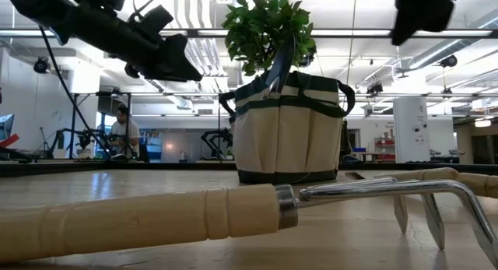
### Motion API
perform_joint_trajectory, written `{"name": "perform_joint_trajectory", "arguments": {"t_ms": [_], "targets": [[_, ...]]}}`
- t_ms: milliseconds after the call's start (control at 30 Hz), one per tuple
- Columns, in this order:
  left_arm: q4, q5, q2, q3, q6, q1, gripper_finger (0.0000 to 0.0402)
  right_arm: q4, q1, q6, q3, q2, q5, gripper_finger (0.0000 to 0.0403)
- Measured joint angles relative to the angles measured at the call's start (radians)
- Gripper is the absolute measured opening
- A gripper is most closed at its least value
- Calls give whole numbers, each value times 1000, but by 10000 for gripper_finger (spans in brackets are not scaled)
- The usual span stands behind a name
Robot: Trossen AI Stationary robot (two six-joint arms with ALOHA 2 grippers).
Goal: Pick & Place Garden tools in Gardening bag
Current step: Put the bottom brown trowel into the side pocket of the gardening bag
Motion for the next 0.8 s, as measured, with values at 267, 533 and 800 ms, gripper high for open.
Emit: {"name": "perform_joint_trajectory", "arguments": {"t_ms": [267,533,800], "targets": [[0,34,0,-1,-15,-1,268,0,38,98,-81,0,-107,8],[0,60,0,0,25,-1,268,0,108,270,-152,0,-297,8],[1,25,0,49,151,2,268,17,201,464,-181,0,-328,8]]}}
